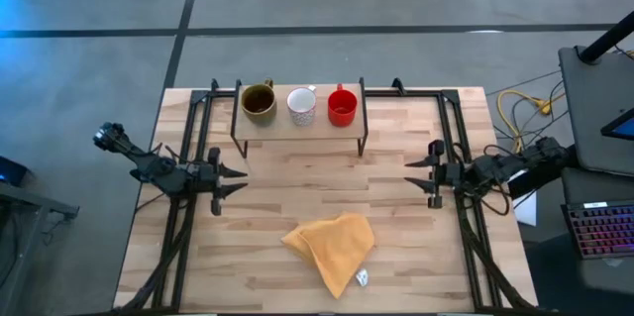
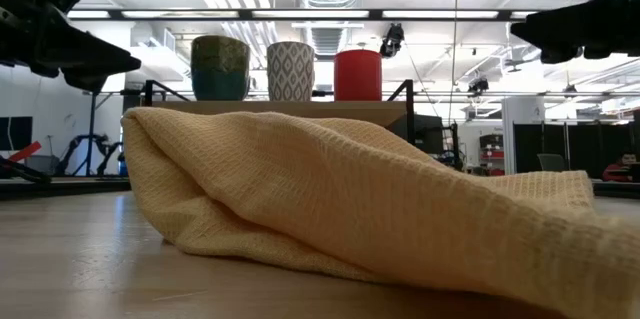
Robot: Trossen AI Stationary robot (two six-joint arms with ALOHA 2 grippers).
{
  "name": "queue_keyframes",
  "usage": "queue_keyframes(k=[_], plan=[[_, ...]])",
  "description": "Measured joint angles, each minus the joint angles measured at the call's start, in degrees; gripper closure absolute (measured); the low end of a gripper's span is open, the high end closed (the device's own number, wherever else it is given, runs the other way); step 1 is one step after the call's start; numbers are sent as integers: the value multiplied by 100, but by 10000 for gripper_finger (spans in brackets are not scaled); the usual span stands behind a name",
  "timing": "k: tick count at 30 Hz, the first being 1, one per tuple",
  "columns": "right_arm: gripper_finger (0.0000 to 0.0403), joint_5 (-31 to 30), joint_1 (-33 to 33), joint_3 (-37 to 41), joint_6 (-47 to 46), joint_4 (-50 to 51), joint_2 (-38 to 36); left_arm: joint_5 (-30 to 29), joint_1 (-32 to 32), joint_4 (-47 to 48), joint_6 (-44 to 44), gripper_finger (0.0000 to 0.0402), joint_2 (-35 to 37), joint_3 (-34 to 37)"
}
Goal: Stack small to large cups/mugs on shelf
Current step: Return to Home Position
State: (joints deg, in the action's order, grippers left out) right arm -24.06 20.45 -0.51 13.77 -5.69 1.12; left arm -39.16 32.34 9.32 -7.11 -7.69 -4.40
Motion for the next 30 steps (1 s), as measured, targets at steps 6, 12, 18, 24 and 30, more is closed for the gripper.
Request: queue_keyframes(k=[6, 12, 18, 24, 30], plan=[[246, 0, 0, 0, -685, -3, 53, 2, 0, 0, 2, 293, -150, 2], [246, 0, 0, 0, -1475, -5, 53, 2, 0, 0, 4, 293, -256, 4], [246, 0, 0, 0, -1848, -5, 53, 2, 0, 2, 4, 293, -331, 4], [246, 0, 0, 0, -1792, -5, 53, 2, 1, 4, 5, 293, -396, 7], [246, 0, 0, 0, -1829, -7, 53, 4, 0, 7, 4, 293, -430, 7]])
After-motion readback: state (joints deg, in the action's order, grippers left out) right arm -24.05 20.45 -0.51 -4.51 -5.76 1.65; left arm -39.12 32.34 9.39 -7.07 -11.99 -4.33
